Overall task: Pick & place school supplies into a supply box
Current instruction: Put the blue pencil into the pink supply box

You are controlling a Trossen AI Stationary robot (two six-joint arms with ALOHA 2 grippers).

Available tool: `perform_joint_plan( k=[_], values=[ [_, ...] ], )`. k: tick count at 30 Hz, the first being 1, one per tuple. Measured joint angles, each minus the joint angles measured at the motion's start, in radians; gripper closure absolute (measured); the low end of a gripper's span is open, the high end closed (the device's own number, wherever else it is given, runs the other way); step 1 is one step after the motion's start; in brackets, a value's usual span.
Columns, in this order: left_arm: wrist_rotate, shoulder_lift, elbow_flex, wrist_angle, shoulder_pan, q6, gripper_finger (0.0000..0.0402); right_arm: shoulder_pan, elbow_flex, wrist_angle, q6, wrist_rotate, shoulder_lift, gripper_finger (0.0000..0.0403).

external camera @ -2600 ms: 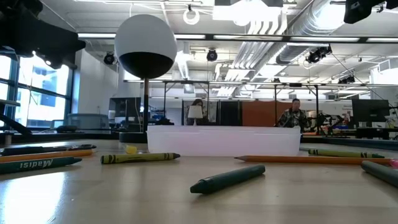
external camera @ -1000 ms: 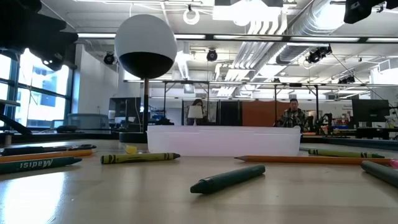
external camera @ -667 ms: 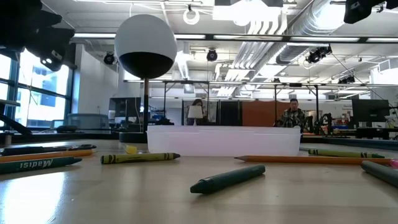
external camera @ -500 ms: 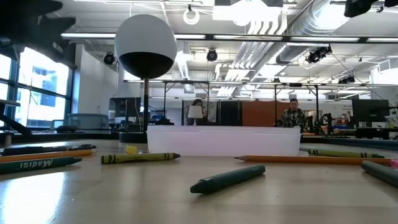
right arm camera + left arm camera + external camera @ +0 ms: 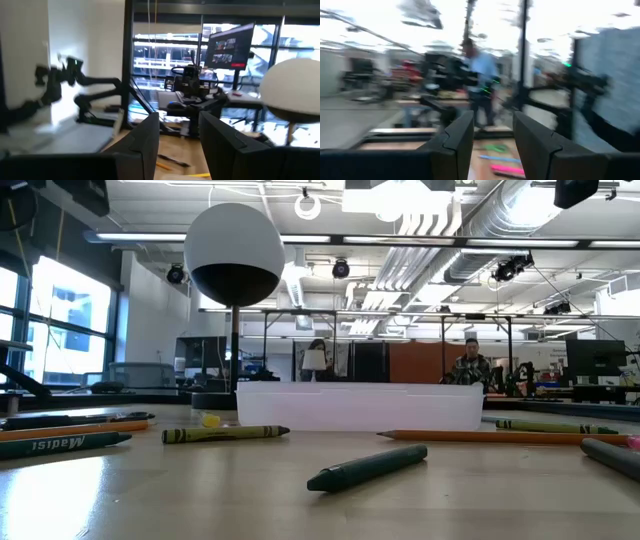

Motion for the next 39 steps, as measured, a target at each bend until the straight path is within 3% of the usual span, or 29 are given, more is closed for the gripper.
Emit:
perform_joint_plan(
  k=[3, 11, 23, 25, 29, 33, 36, 39],
  values=[
    [0.035, 0.116, 0.050, -0.006, 0.000, -0.008, 0.0231, 0.000, 0.000, 0.015, 0.021, 0.006, 0.000, 0.0284],
    [-0.175, 0.412, 0.254, -0.012, 0.001, 0.018, 0.0231, 0.000, 0.000, 0.046, -0.163, 0.016, 0.000, 0.0284],
    [-0.138, 0.682, 0.326, -0.014, 0.001, 0.033, 0.0231, 0.000, 0.000, 0.019, -0.162, 0.226, 0.000, 0.0284],
    [-0.212, 0.724, 0.326, 0.012, 0.001, 0.052, 0.0231, 0.000, 0.000, 0.018, -0.140, 0.251, 0.000, 0.0284],
    [-0.494, 0.790, 0.327, 0.077, 0.002, 0.026, 0.0231, 0.000, 0.000, 0.018, -0.108, 0.396, 0.020, 0.0284],
    [-0.743, 0.802, 0.327, 0.102, 0.002, 0.013, 0.0231, 0.000, 0.001, -0.020, 0.000, 0.519, 0.135, 0.0284],
    [-0.832, 0.802, 0.327, 0.126, 0.002, -0.031, 0.0231, -0.001, 0.001, -0.081, 0.133, 0.596, 0.287, 0.0284],
    [-0.849, 0.802, 0.327, 0.144, 0.001, -0.081, 0.0231, -0.023, 0.001, -0.101, 0.292, 0.605, 0.470, 0.0284]
  ],
)
